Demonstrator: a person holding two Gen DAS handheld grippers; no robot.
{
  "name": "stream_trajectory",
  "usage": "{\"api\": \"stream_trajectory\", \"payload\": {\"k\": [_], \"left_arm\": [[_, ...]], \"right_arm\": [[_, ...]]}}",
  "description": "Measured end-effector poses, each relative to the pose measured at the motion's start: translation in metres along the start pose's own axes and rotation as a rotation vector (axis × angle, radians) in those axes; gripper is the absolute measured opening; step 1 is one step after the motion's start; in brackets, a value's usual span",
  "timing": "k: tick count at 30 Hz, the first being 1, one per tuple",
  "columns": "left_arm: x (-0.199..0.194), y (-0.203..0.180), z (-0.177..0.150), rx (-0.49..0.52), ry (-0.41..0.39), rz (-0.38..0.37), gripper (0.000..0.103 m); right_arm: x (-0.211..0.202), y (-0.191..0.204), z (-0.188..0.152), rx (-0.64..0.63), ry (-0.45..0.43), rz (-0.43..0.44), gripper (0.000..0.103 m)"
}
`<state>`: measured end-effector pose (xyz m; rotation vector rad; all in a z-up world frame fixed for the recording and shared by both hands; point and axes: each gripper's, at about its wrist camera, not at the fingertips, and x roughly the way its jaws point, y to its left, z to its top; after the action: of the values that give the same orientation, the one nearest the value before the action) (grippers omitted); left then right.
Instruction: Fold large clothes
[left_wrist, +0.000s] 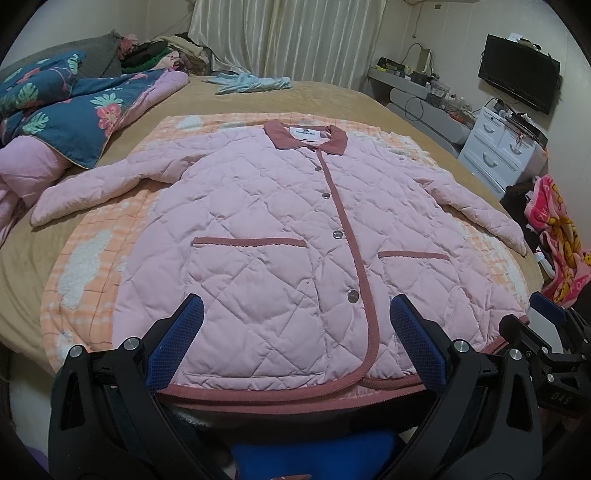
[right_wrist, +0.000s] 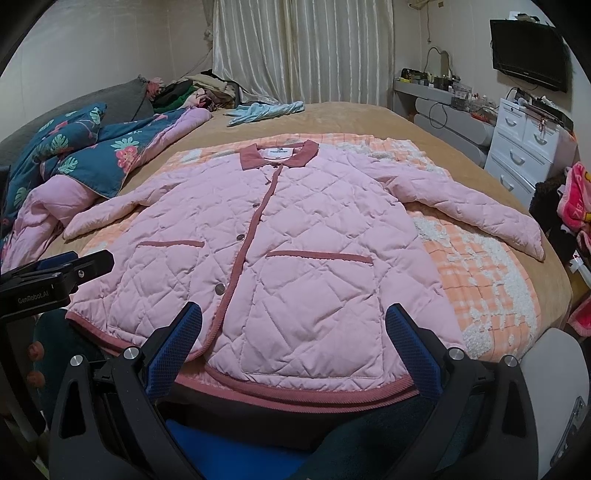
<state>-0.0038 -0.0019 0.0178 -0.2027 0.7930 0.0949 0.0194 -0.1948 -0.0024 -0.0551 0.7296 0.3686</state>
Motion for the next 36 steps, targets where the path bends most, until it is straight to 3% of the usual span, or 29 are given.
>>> {"api": "stream_trajectory", "payload": {"k": [23,36], "left_arm": [[0.016,0.0,0.003,0.007,0.012,-0.001,0.095],[0.031,0.005,0.029,0.01,0.009,0.004,0.095]], "right_arm": [[0.015,-0.001,0.003,-0.007,0.018,0.019,0.099],[0.034,-0.003,0.032,-0.002,0.044,0.058,0.099]]}}
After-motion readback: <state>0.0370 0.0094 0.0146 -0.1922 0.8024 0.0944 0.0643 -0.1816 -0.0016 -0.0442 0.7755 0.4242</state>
